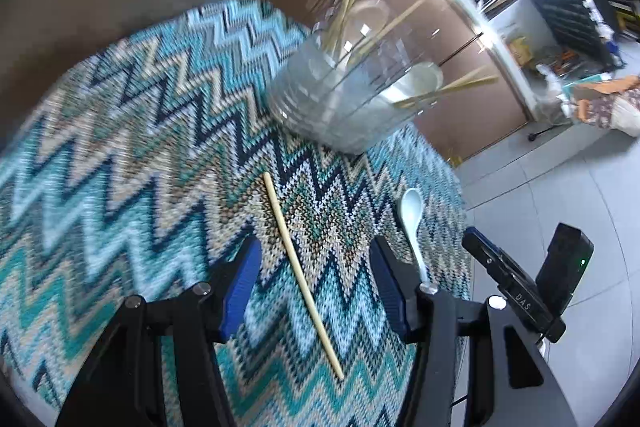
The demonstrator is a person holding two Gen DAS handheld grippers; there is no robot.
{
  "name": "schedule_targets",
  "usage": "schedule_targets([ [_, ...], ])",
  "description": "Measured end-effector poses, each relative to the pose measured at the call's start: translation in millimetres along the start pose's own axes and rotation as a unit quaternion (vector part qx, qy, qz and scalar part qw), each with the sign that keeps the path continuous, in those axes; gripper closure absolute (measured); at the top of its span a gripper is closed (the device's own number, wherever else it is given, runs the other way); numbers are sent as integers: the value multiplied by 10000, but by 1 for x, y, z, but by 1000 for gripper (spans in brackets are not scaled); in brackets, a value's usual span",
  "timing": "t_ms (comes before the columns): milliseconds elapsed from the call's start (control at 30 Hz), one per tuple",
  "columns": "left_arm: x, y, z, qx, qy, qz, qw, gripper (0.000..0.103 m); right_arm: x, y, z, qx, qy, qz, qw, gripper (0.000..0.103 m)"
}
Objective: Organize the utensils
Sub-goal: 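Close the right tool on a white spoon while the left tool grasps the bamboo chopstick, then lift the spoon and chopstick and carry both tools over the holder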
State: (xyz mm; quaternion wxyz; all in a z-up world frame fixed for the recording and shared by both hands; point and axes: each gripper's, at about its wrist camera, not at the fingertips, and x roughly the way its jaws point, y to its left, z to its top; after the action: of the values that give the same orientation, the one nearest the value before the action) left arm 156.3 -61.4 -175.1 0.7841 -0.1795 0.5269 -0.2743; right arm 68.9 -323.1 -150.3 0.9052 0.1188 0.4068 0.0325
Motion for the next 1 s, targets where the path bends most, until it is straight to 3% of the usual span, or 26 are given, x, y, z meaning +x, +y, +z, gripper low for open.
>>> schedule_targets([
  [267,45,-6,20,-163,493,375,9979,61,60,-37,24,114,700,373,9968,61],
  [567,76,-4,31,-327,936,830,9916,75,107,-48,38,-321,1349,901,9862,67],
  [733,93,-5,34,-384,1076,1028,9881,85,124,-54,45,-428,1563,1170,9798,75],
  [867,106,-9,34,-362,1071,1192,9864,96,129,-52,48,-608,1669,1267,9759,92],
  [1000,106,-7,31,-299,973,1216,9874,98,123,-48,51,-865,1624,1182,9758,95],
])
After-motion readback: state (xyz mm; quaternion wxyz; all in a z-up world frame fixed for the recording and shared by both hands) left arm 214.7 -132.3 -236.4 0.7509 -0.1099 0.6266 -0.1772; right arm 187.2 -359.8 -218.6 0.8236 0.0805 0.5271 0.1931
